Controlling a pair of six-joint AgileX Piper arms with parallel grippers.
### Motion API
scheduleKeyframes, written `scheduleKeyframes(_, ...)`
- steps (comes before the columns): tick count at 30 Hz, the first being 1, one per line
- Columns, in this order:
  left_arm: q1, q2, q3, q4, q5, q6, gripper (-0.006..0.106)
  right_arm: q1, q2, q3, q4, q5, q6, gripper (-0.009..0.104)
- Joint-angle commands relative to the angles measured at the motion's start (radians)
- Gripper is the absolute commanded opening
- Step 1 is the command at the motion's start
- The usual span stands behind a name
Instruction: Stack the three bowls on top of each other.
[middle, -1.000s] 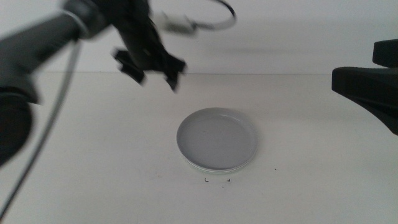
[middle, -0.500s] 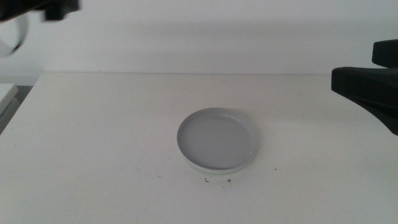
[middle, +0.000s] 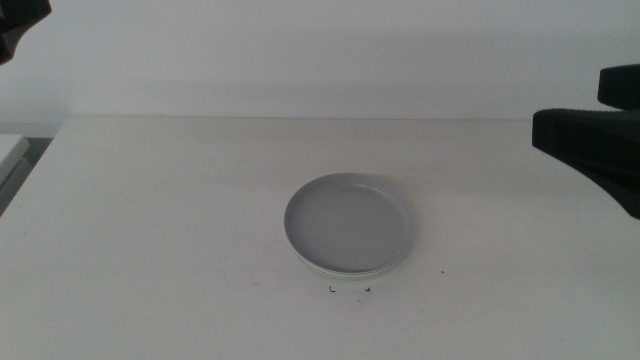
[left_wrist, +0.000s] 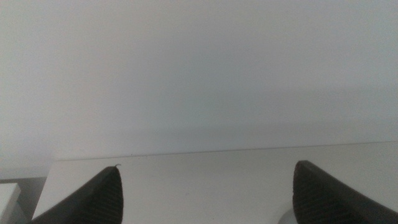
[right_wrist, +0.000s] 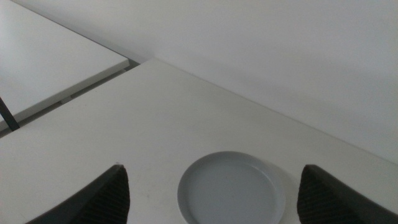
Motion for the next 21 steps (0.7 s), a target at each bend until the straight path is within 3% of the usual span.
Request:
scheduleKeyframes(1,0.002,-0.003,0.007,0.006,-0.015,-0.002,0.094,0.000,-0.003,0.011,-0.010,-0.010,-0.003,0.093)
scheduleKeyframes(4,0.002,-0.003,0.007,0.006,-0.015,0.001,0.094,0.000,-0.005,0.026,-0.051,-0.056,-0.003,0.093)
scheduleKeyframes(8,0.002,-0.007,0.024,-0.019,-0.011,0.001,0.094,-0.015,-0.004,0.080,-0.159,-0.282,-0.003,0.093)
scheduleKeyframes(13,0.002,-0.133,0.157,-0.083,-0.083,0.001,0.094,-0.131,-0.057,0.198,-0.168,-0.447,-0.003,0.093)
scheduleKeyframes(18,0.002,-0.327,0.451,0.066,-0.263,0.001,0.094,-0.255,-0.199,0.371,-0.223,-0.452,-0.003,0.093)
scheduleKeyframes(21,0.004,-0.452,0.602,0.070,-0.272,0.001,0.094,-0.303,-0.343,0.506,-0.224,-0.453,-0.003,0.093)
